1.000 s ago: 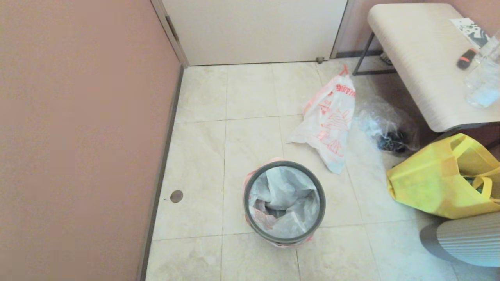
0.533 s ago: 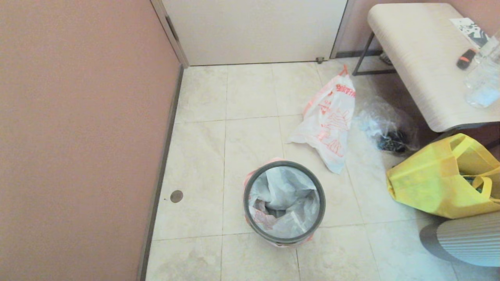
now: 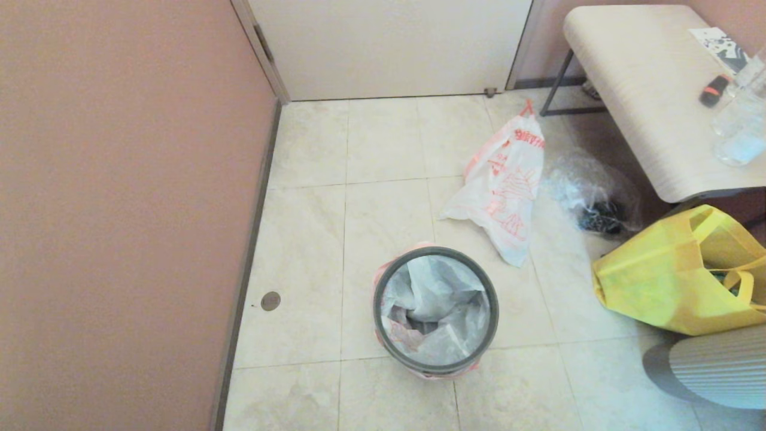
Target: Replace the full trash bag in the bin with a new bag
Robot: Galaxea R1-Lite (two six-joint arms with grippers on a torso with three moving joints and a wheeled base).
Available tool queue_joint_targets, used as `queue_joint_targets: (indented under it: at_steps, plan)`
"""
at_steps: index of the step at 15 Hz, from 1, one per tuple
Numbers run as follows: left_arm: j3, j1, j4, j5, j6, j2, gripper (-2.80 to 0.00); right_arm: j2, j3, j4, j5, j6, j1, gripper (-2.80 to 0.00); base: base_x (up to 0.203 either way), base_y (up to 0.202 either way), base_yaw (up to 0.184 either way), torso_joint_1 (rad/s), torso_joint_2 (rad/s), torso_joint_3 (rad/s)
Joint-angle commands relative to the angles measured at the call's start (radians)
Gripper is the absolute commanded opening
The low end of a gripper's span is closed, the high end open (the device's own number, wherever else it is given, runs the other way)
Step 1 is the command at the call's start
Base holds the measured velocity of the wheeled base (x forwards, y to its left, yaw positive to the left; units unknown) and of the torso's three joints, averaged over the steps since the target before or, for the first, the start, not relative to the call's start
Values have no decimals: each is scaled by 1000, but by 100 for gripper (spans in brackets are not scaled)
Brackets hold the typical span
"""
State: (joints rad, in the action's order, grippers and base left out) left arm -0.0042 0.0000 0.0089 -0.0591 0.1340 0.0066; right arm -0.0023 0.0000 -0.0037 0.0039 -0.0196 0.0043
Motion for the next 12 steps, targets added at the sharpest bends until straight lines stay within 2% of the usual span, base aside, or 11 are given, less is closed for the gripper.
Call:
queue_joint_targets:
  at_steps: [1, 3, 12]
  plan:
    - [4, 0, -6, 3, -16, -6, -280, 2, 5, -1, 1, 0, 0, -280, 0, 0, 0, 0, 0, 0]
    - [4, 0, -5, 5, -46, -7, -280, 2, 4, 0, 1, 0, 0, -280, 0, 0, 0, 0, 0, 0]
    - [4, 0, -6, 5, -47, -7, -280, 2, 5, -1, -1, 4, 0, -280, 0, 0, 0, 0, 0, 0]
